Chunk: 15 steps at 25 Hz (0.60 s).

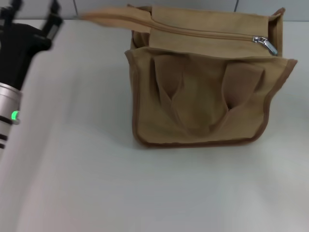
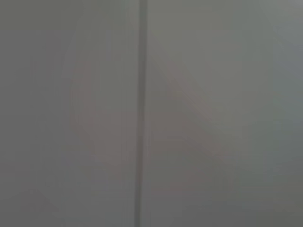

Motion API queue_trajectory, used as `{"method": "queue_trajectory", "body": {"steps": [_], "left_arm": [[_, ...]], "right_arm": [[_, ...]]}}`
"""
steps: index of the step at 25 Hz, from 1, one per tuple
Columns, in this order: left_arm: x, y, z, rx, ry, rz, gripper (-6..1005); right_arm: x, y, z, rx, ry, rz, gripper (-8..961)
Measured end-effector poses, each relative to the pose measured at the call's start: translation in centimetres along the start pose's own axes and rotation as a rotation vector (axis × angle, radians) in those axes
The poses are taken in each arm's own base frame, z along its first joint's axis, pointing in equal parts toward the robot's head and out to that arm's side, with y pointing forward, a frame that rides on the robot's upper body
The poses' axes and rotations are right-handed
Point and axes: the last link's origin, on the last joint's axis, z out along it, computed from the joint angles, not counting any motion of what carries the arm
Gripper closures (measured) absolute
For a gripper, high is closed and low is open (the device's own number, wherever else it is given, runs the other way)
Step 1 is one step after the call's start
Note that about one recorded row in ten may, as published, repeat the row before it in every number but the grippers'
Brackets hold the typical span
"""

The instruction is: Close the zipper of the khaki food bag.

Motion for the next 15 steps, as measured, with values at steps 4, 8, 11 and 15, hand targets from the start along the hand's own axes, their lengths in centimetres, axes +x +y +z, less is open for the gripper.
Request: {"method": "queue_trajectory", "body": {"steps": [4,8,11,15], "left_arm": [[1.1,-1.4,-0.5,0.050,0.071,-0.079,217],[1.8,-2.0,-1.3,0.039,0.122,-0.219,165],[2.1,-1.4,-2.0,-0.066,0.133,-0.269,165],[2.3,0.7,-2.9,-0.359,0.068,-0.300,165]], "right_arm": [[0.2,0.0,0.4,0.002,-0.006,-0.027,324],[0.6,0.1,0.9,-0.004,-0.001,-0.036,319],[0.9,0.1,1.0,-0.010,0.013,-0.056,315],[0.9,0.5,0.9,-0.051,0.040,-0.102,309]]}}
